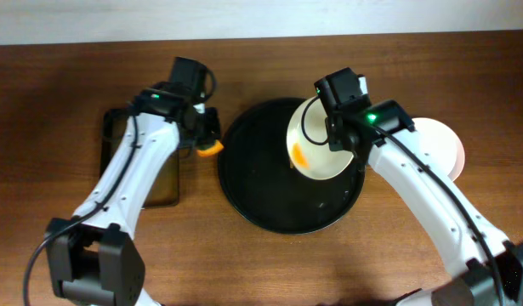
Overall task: Clean dirty plates on tray and stack at the side
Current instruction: 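Carry the last plate right and stack it on the plate pile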
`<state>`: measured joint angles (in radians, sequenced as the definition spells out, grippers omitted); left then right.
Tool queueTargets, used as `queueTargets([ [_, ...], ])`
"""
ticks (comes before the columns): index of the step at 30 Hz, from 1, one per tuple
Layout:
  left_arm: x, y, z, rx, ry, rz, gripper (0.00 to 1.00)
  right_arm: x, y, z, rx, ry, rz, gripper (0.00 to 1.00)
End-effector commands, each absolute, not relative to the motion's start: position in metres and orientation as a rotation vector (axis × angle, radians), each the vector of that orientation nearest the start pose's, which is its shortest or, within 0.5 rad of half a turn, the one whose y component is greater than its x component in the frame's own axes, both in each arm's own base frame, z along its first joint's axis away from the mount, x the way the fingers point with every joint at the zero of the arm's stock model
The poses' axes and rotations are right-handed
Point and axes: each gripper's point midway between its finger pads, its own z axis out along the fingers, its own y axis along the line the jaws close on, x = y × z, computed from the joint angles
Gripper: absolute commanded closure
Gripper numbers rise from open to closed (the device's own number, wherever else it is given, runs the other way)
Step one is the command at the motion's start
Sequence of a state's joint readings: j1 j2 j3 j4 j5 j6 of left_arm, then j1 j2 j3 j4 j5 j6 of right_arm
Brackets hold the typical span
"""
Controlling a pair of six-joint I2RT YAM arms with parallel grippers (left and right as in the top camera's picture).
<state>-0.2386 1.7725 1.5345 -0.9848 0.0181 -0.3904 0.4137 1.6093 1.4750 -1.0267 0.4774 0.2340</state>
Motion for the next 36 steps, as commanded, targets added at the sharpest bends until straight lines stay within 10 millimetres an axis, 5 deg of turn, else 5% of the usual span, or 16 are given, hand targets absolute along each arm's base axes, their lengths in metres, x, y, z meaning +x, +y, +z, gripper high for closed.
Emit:
queueTargets([
  [1,0.402,-0.084,0.162,-0.276,2.742,-0.181,1.0,0.368,0.08,0.233,-0.136,2.406,-0.645,0.96],
  [5,0.404,-0.082,0.162,-0.284,2.737,-0.181,1.0,0.36,0.101,0.268,-0.196,2.18,-0.862,0.96],
  [17,0.404,-0.082,0.162,-0.285,2.738,-0.186,1.0,0.358,0.104,0.273,-0.206,2.146,-0.891,0.96],
  [18,0.404,-0.082,0.162,-0.285,2.738,-0.186,1.0,0.358,0.092,0.288,-0.121,2.068,-0.974,0.96],
  [20,0.404,-0.082,0.162,-0.285,2.738,-0.185,1.0,0.358,0.105,0.282,-0.227,2.09,-0.963,0.96],
  [29,0.404,-0.081,0.162,-0.285,2.738,-0.185,1.0,0.358,0.101,0.285,-0.103,2.062,-0.933,0.96],
  [33,0.404,-0.081,0.162,-0.285,2.738,-0.185,1.0,0.367,0.076,0.26,0.106,2.193,-0.768,0.96],
  [36,0.404,-0.081,0.162,-0.285,2.738,-0.185,1.0,0.377,0.017,0.238,0.392,2.318,-0.654,0.96],
])
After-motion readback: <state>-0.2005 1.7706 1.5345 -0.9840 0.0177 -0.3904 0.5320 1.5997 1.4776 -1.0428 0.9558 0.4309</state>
